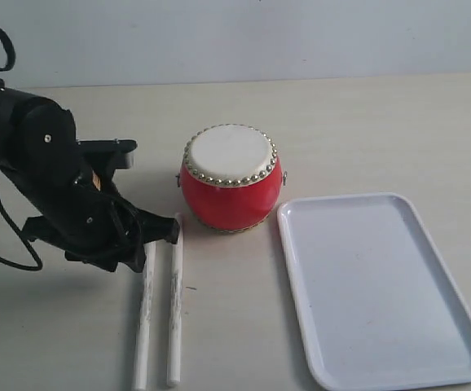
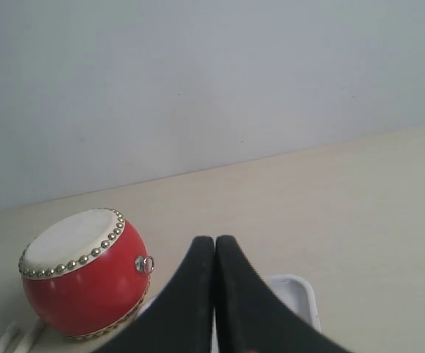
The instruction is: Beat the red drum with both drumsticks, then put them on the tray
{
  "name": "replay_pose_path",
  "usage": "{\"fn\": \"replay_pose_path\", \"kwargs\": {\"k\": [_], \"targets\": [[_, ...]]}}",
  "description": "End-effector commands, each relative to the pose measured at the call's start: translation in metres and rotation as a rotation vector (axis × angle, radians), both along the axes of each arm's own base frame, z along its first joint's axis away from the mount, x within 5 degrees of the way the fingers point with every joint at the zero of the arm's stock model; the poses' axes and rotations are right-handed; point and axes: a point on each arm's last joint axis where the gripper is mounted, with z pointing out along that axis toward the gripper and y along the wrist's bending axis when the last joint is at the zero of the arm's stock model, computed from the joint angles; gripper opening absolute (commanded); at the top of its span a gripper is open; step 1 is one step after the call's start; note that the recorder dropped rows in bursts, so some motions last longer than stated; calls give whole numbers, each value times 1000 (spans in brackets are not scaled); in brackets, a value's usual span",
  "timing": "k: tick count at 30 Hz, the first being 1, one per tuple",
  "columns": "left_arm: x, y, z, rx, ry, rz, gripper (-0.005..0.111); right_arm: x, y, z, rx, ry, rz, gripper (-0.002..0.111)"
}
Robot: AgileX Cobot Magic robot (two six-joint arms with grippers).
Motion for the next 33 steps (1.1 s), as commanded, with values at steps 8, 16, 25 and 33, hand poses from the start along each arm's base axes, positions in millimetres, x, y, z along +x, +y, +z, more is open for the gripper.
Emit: {"fn": "replay_pose_path", "kwargs": {"k": [8, 16, 25, 33], "targets": [[-31, -25, -19, -36, -34, -74, 38, 0, 0, -1, -1, 3, -5, 0], [-35, -19, -29, -55, -70, -54, 37, 0, 0, -1, -1, 3, -5, 0], [-39, -14, -34, -38, -89, -82, 3, 0, 0, -2, -1, 10, -4, 0], [-38, -14, -34, -28, -108, -112, 0, 0, 0, -2, -1, 10, -4, 0]]}}
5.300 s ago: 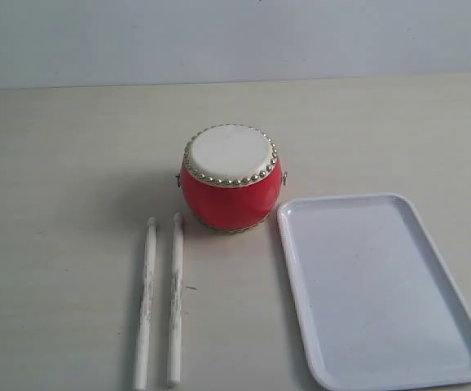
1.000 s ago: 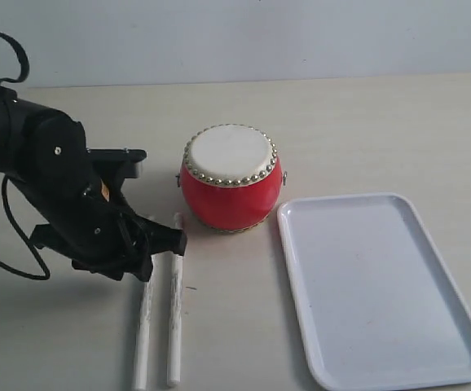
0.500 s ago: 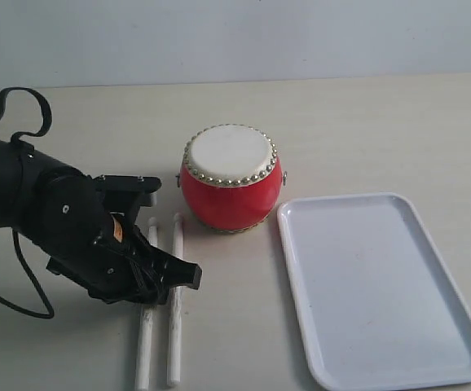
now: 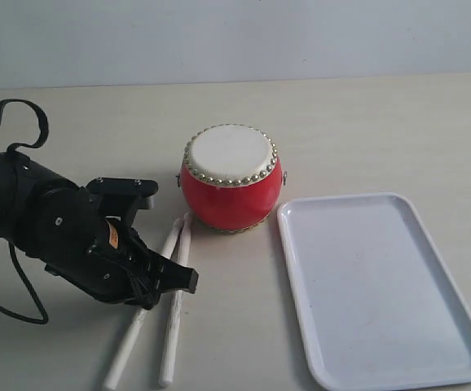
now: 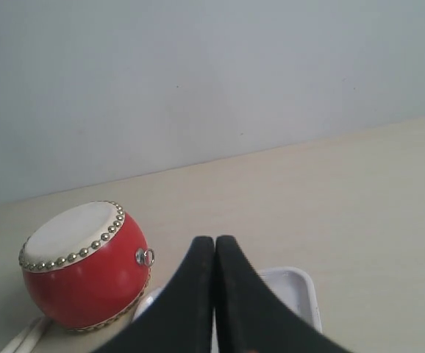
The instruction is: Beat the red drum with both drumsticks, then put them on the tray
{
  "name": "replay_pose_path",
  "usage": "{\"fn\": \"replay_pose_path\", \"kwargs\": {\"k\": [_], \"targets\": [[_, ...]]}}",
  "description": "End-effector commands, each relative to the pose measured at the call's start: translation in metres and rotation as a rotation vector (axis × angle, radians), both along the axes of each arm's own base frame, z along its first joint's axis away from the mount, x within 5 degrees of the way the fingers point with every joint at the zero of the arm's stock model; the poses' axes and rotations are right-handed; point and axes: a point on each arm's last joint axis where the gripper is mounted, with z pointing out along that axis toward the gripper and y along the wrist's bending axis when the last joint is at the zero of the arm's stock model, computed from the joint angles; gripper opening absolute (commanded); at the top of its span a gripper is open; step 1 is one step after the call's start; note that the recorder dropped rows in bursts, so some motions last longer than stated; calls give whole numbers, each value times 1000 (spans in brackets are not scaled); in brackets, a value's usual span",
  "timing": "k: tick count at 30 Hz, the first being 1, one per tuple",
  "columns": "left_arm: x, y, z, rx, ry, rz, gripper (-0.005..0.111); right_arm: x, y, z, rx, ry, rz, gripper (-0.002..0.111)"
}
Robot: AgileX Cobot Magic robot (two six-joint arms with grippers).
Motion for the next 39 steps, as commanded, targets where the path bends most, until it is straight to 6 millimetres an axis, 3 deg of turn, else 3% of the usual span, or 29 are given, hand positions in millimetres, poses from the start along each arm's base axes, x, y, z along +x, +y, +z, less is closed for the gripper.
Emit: {"fn": "replay_pose_path", "kwargs": {"k": [1, 8, 12, 25, 28, 33, 36, 39], "targets": [[-1, 1, -1, 9, -19, -26, 0, 0, 0, -1, -4, -6, -7, 0], [7, 4, 0, 15, -70, -58, 0, 0, -1, 0, -3, -14, -9, 0], [15, 13, 3, 24, -102, -56, 0, 0, 1, 1, 104, -13, -2, 0], [34, 31, 50, -54, -336, -65, 0, -1, 7, 4, 173, -19, 66, 0], [34, 31, 65, -80, -403, -84, 0, -5, 14, 17, 187, -55, 149, 0], [31, 33, 88, -128, -483, -85, 0, -20, 34, 59, 106, -214, 409, 0], [28, 35, 102, -148, -529, -91, 0, -14, 39, 79, 89, -202, 467, 0], [23, 38, 117, -169, -575, -95, 0, 4, 45, 90, 62, -97, 522, 0]]}}
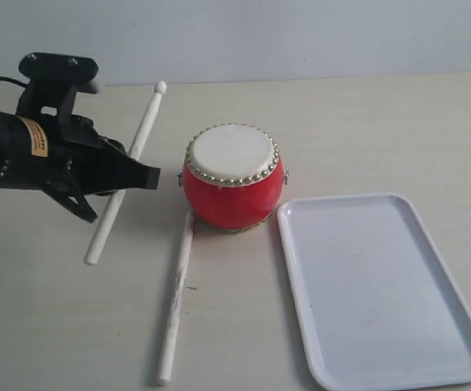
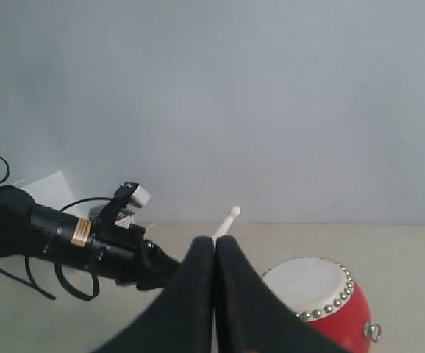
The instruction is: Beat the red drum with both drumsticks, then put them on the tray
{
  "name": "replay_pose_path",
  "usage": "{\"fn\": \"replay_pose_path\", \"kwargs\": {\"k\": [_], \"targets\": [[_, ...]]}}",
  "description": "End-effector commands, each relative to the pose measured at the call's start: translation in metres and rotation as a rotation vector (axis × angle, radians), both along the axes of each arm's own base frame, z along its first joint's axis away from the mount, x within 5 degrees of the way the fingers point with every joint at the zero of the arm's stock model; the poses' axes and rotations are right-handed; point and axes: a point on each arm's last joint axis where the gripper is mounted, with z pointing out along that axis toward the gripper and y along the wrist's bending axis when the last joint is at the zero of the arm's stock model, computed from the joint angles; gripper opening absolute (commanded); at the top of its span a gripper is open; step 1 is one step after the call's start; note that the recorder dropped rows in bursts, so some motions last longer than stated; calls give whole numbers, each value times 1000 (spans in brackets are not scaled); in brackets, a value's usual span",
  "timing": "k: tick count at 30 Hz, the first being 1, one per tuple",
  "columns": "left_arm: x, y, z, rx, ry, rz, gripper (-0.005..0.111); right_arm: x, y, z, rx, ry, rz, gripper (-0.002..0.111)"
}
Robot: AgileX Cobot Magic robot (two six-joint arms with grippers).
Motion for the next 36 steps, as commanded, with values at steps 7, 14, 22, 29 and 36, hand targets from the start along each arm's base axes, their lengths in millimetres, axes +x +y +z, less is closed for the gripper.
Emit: {"fn": "replay_pose_path", "kwargs": {"k": [7, 14, 22, 29, 36], "targets": [[-21, 14, 61, -91, -213, -34, 0, 86, 21, 13, -201, 371, 213, 0], [-30, 25, 82, -96, -302, -42, 0, 138, 40, -39, -269, 651, 310, 0], [-32, 29, 80, -41, -281, -47, 0, 163, 119, -81, -523, 704, 379, 0], [-33, 31, 77, 7, -253, -47, 0, 178, 169, -93, -611, 643, 303, 0], [-34, 34, 73, 52, -220, -44, 0, 195, 201, -61, -626, 572, 468, 0]]}}
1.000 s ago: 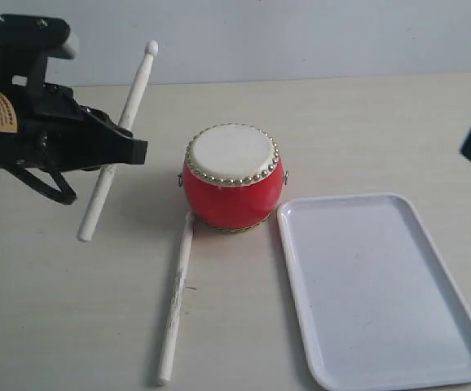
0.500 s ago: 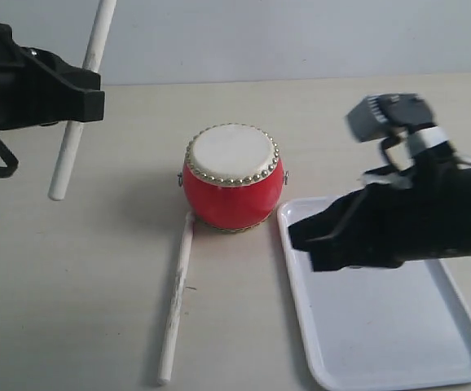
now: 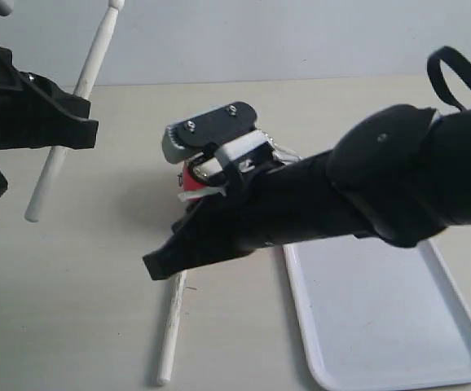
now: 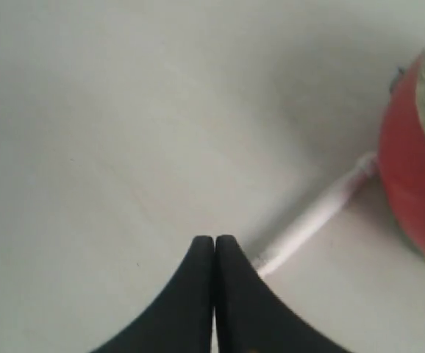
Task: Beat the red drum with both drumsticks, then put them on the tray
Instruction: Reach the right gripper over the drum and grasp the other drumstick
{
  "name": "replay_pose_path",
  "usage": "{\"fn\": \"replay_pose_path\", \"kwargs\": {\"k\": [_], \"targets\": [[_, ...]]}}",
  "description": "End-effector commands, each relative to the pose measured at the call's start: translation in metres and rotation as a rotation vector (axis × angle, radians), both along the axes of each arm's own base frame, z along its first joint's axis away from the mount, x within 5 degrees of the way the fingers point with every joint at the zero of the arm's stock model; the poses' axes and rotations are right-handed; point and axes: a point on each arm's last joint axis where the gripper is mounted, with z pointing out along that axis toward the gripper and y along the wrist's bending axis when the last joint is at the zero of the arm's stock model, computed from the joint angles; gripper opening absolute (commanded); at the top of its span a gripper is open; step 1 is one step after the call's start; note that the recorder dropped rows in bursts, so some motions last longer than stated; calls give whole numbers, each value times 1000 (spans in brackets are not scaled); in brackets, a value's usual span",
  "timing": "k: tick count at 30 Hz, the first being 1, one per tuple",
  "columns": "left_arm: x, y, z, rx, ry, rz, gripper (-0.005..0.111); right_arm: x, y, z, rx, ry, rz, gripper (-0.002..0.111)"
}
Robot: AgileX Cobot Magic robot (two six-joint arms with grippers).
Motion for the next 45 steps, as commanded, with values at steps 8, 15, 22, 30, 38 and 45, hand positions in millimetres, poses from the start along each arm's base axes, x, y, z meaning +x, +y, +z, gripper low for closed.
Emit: {"fn": "replay_pose_path", "kwargs": {"k": [8, 15, 22, 30, 38, 45], "targets": [[-1, 3, -1, 29, 7, 5, 0, 41, -1, 83, -354, 107, -160, 0], [-1, 3, 0, 23, 0, 2, 0, 28, 10, 64, -374, 360, -55, 0], [-1, 3, -1, 17, 13, 14, 0, 43, 30, -10, -420, 486, -32, 0], [-2, 3, -1, 19, 22, 19, 0, 52, 43, -51, -373, 523, -44, 4], [-2, 4, -2, 20, 24, 20, 0, 57, 47, -75, -361, 532, -75, 34], [-2, 4, -2, 21, 25, 21, 0, 59, 49, -76, -344, 521, -83, 41]]}}
